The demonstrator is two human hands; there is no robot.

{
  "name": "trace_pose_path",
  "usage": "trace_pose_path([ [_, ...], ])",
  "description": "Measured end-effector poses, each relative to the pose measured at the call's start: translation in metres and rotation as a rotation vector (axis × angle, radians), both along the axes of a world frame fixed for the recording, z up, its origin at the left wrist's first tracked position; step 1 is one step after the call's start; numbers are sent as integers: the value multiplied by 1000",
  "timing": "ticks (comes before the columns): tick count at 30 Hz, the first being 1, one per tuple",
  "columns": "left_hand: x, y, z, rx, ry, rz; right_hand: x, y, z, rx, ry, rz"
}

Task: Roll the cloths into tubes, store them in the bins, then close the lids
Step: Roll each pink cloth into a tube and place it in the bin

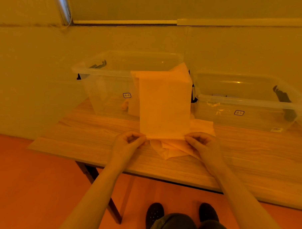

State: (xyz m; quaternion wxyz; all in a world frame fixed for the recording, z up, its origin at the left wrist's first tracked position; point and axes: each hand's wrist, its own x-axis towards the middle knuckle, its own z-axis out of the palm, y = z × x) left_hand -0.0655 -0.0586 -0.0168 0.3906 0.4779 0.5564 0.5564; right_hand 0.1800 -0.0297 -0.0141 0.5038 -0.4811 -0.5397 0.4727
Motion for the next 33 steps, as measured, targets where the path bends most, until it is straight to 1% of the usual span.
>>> trace_pose_path([
  [3,1,0,1,-3,-33,-9,0,-1,2,-14,-5,14],
  [5,1,-1,1,7,8,-27,0,-2,4,-15,9,14],
  [8,-1,0,-3,29,48,-63,0,-3,4,-44,111,25],
  [10,-1,1,-5,34,46,-80,-1,-3,4,-49,134,24],
  [17,-2,0,-4,9,19,-75,0,-1,2,-22,29,18],
  [20,-1,0,-5,3,32,-67,0,0,1,-16,47,4],
  [23,1,0,-4,19,6,-65,0,0,1,15,52,-2],
  [27,1,-1,-2,48,88,-86,0,0,2,40,39,0],
  [29,0,-2,0,37,127,-84,-1,-1,4,60,-16,6],
  [31,-1,-5,3,-5,99,-75,-1,-3,8,79,-76,-9],
  [33,-1,-11,5,-46,45,-68,1,-5,14,62,-89,-6],
])
